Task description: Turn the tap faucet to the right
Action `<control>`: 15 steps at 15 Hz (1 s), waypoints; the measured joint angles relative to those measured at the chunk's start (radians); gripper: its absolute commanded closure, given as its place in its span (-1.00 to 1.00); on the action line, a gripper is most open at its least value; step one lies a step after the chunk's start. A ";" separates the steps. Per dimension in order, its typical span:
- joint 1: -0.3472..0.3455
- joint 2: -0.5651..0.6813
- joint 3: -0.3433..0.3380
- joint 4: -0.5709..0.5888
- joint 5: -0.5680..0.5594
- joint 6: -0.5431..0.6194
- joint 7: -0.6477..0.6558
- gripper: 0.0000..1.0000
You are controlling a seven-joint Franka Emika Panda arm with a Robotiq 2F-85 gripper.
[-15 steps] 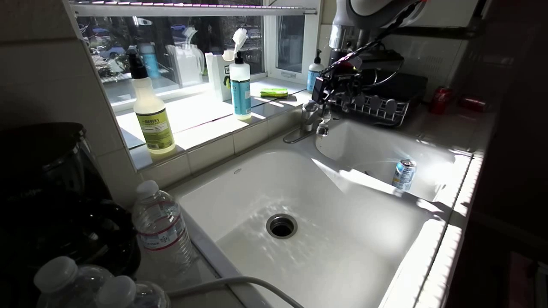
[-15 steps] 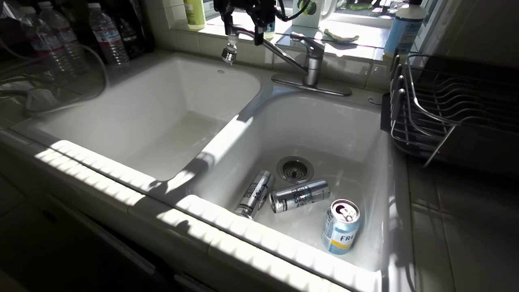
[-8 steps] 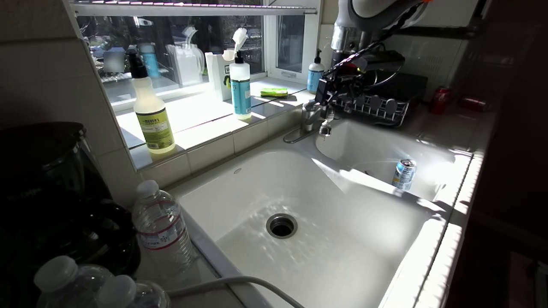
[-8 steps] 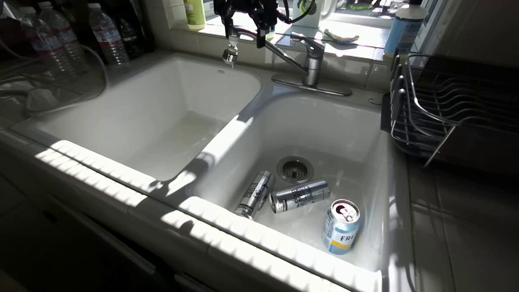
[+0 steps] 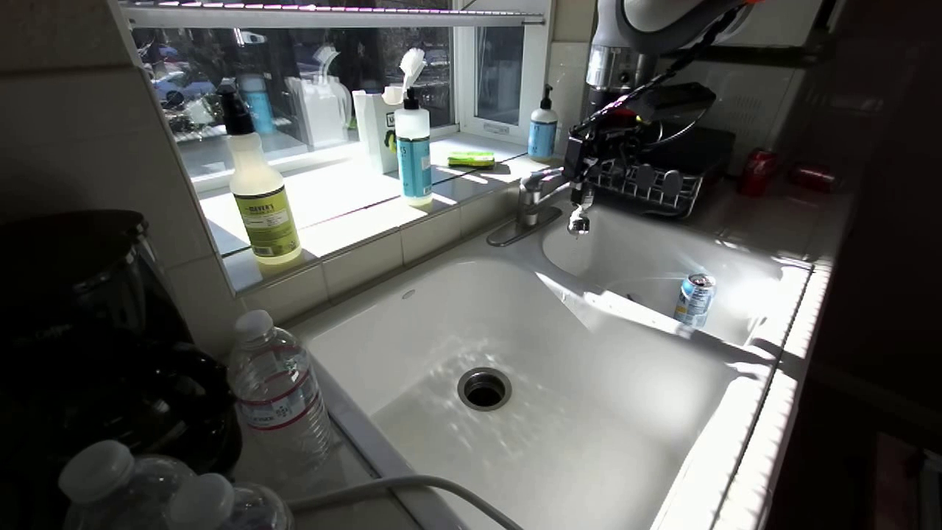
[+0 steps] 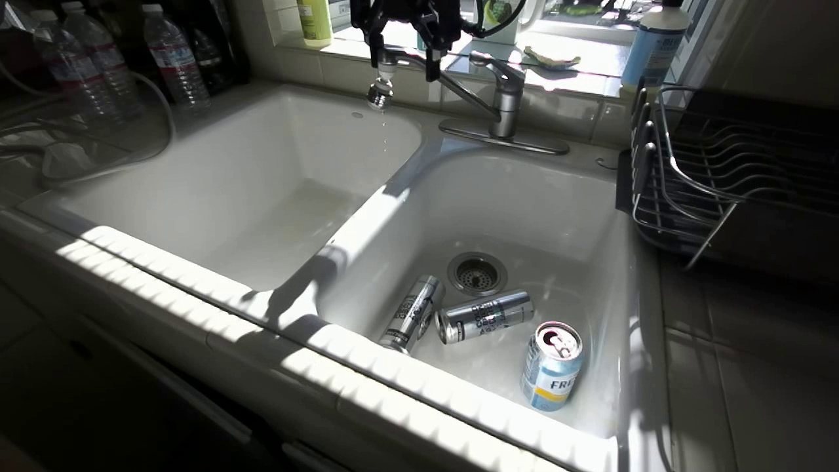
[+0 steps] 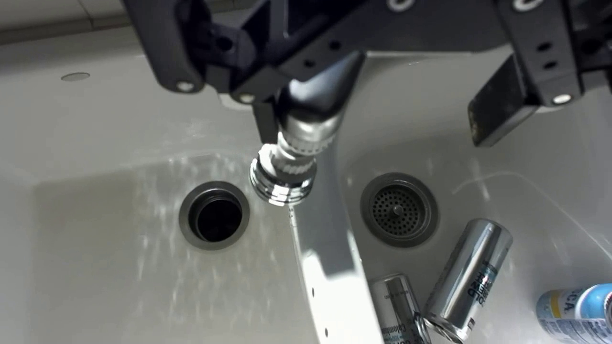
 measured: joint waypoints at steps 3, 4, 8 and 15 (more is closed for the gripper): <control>-0.008 -0.019 -0.005 -0.023 -0.037 0.000 -0.042 -1.00; -0.011 -0.025 -0.007 -0.031 -0.050 0.000 -0.054 -1.00; -0.019 -0.046 -0.015 -0.056 -0.102 0.000 -0.108 -1.00; -0.048 -0.088 -0.038 -0.112 -0.167 0.025 -0.171 -1.00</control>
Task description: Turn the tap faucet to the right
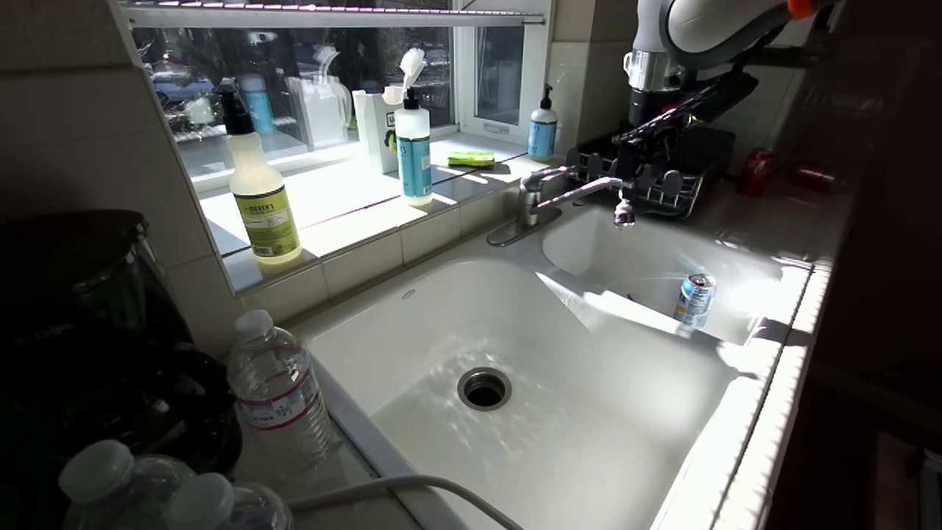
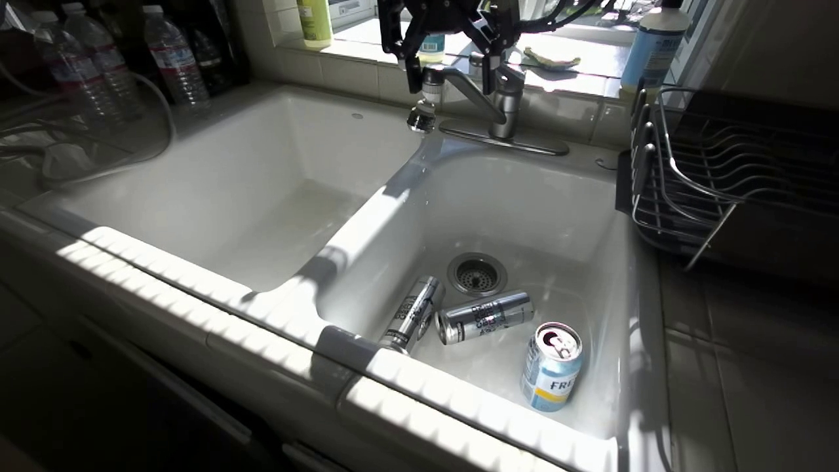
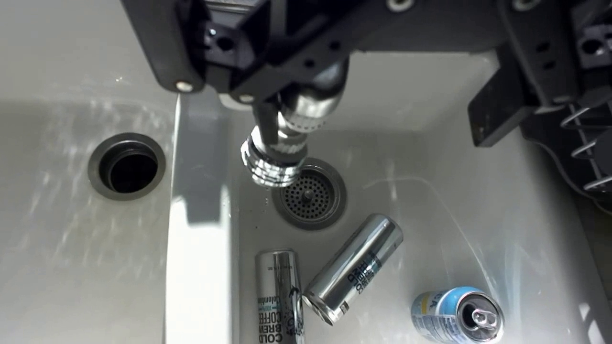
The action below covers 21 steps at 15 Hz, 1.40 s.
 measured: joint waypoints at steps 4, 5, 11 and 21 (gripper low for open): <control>-0.017 -0.025 -0.014 -0.042 -0.062 0.054 -0.009 -1.00; -0.020 -0.029 -0.018 -0.050 -0.078 0.068 -0.009 -1.00; -0.042 -0.047 -0.035 -0.086 -0.127 0.133 -0.009 -1.00; -0.034 -0.135 -0.021 -0.093 -0.050 0.003 -0.036 -1.00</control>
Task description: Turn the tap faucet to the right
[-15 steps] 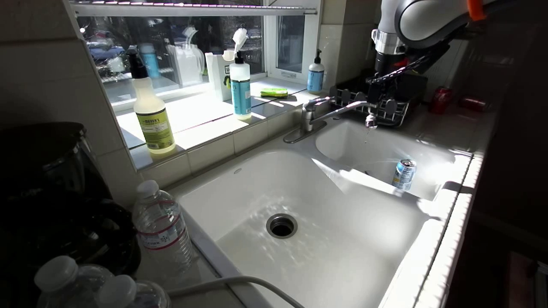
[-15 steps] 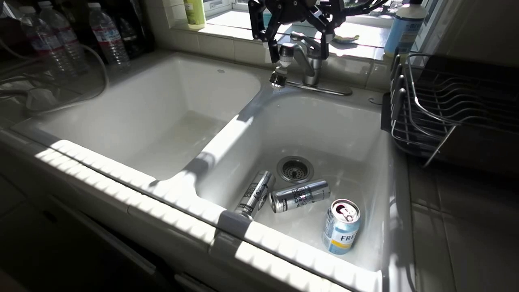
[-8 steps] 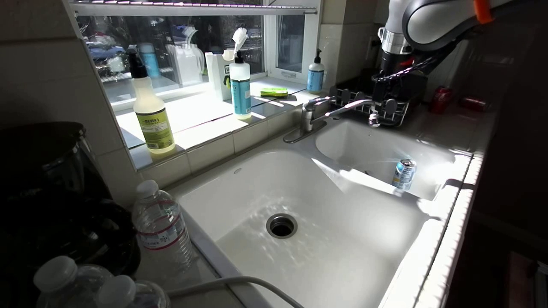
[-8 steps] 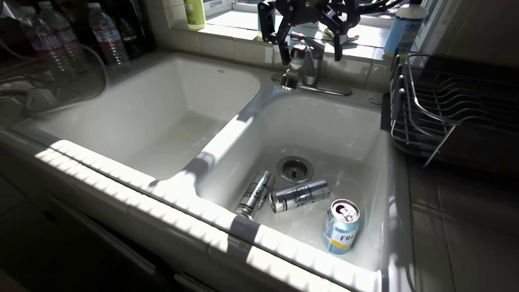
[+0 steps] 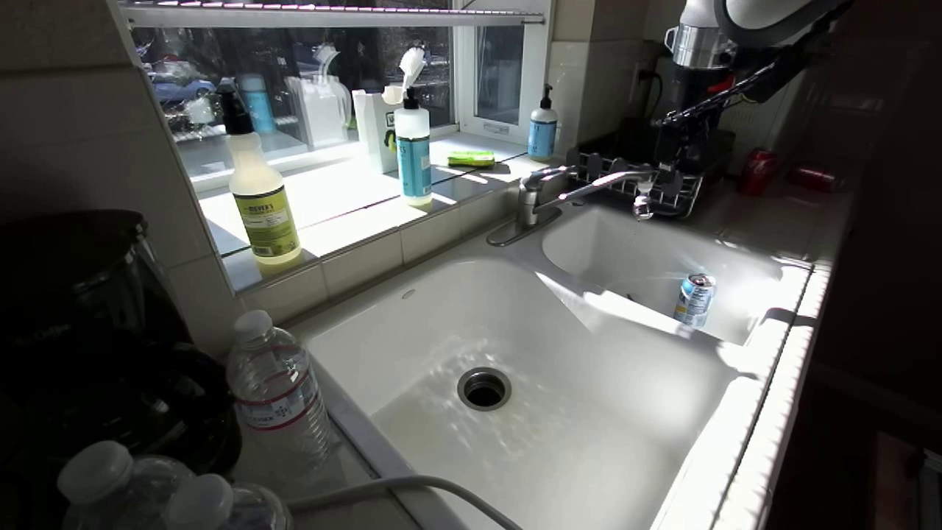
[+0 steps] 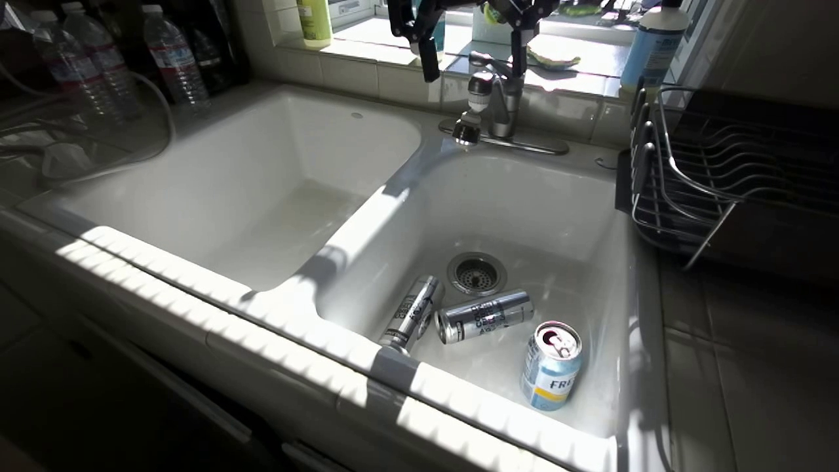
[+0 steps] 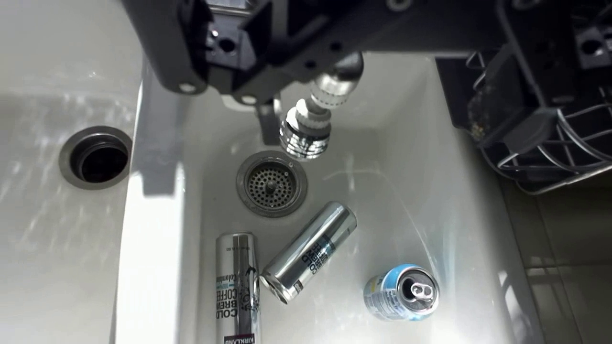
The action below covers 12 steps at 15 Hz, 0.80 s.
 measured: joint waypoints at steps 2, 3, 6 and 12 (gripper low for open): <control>0.005 -0.021 0.010 0.000 0.001 -0.025 0.005 -1.00; 0.006 -0.032 0.016 0.000 -0.002 -0.033 0.018 -1.00; 0.006 -0.065 0.036 0.001 -0.014 -0.043 0.086 -1.00; 0.007 -0.137 0.089 -0.001 -0.047 -0.058 0.250 -1.00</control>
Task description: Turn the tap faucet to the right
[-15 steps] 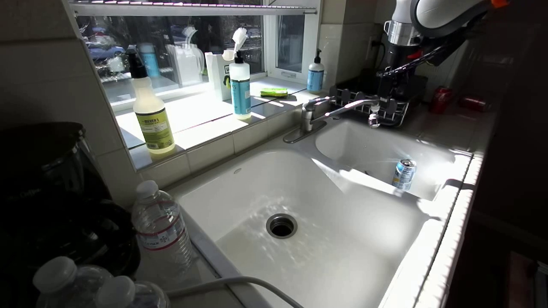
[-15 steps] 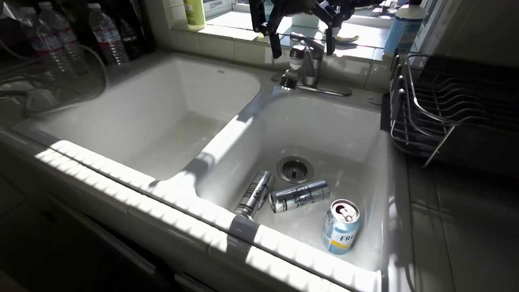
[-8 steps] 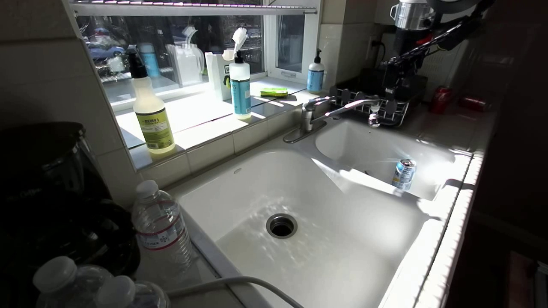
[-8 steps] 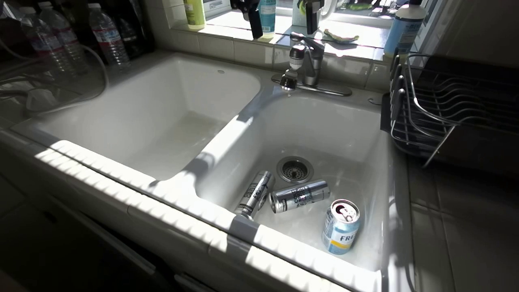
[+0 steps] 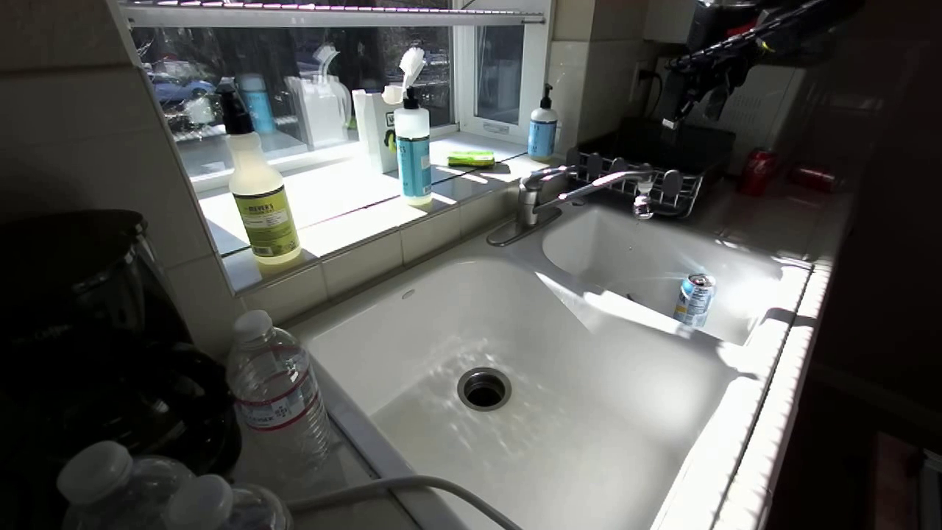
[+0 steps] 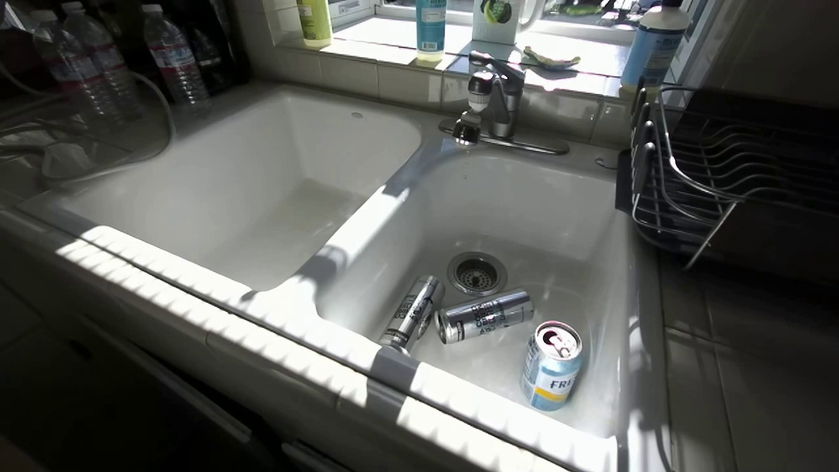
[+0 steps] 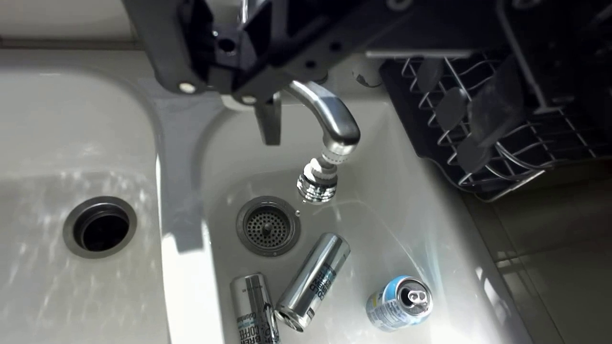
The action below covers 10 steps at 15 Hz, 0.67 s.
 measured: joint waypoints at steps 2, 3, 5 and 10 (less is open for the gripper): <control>0.001 -0.027 0.021 -0.001 -0.012 -0.001 0.046 -1.00; 0.002 -0.040 0.031 -0.003 -0.018 -0.002 0.066 -1.00; 0.002 -0.062 0.050 -0.006 -0.030 -0.014 0.102 -1.00; 0.003 -0.100 0.082 -0.010 -0.033 -0.034 0.147 -1.00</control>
